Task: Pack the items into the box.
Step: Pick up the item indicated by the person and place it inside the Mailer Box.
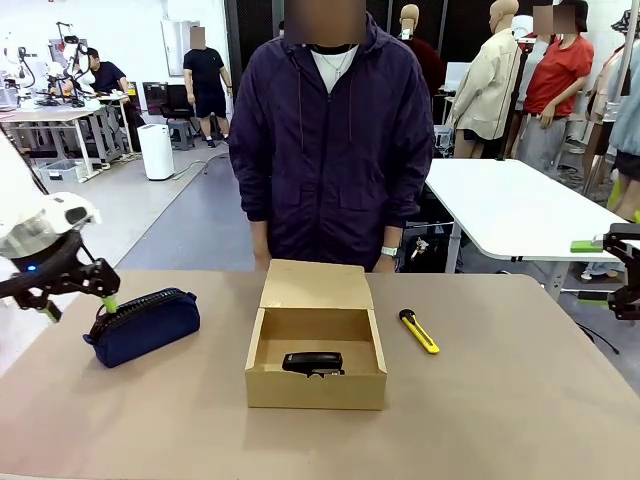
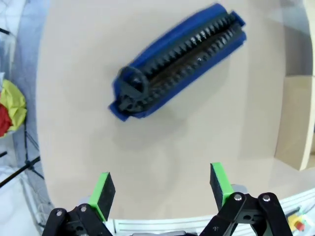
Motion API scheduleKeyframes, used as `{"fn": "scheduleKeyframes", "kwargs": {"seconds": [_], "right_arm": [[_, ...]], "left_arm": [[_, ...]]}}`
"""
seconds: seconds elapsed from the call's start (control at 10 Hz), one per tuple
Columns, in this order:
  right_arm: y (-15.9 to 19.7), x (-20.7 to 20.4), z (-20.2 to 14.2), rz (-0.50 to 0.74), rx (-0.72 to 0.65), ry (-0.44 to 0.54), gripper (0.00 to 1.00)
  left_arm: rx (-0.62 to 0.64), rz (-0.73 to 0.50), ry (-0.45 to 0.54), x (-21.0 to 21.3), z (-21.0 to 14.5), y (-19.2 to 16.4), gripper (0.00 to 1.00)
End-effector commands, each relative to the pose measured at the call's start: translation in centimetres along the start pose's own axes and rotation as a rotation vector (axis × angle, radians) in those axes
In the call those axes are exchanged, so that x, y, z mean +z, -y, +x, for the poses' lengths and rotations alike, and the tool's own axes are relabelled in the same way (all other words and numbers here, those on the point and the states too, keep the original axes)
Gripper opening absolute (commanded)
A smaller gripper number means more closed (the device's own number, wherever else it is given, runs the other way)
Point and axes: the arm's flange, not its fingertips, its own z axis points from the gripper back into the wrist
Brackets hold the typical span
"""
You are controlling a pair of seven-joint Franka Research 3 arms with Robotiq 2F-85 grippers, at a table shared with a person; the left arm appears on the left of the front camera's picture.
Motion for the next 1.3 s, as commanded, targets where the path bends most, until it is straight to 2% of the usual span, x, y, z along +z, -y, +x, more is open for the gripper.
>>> {"fn": "scheduleKeyframes", "kwargs": {"seconds": [0.0,0.2,0.5,0.9,1.1,1.2], "right_arm": [[-0.3,0.3,0.2,-0.002,-0.005,-0.007,1.00],[-0.3,0.3,0.2,-0.002,-0.005,-0.007,1.00],[-0.3,0.3,0.2,-0.002,-0.005,-0.007,1.00],[-0.3,0.3,0.2,-0.002,-0.005,-0.007,1.00],[-0.3,0.3,0.2,-0.002,-0.005,-0.007,1.00],[-0.3,0.3,0.2,-0.002,-0.005,-0.007,1.00]], "left_arm": [[-0.051,0.004,-0.068,-2.4,6.1,1.0,1.00],[-0.098,0.067,-0.068,-6.3,10.2,3.3,1.00],[-0.183,0.168,-0.028,-8.0,10.9,4.8,1.00],[-0.296,0.006,-0.110,-6.7,10.2,4.8,1.00],[-0.411,-0.038,-0.050,-5.8,10.3,4.5,1.00],[-0.517,-0.060,-0.007,-6.0,10.4,4.5,1.00]]}}
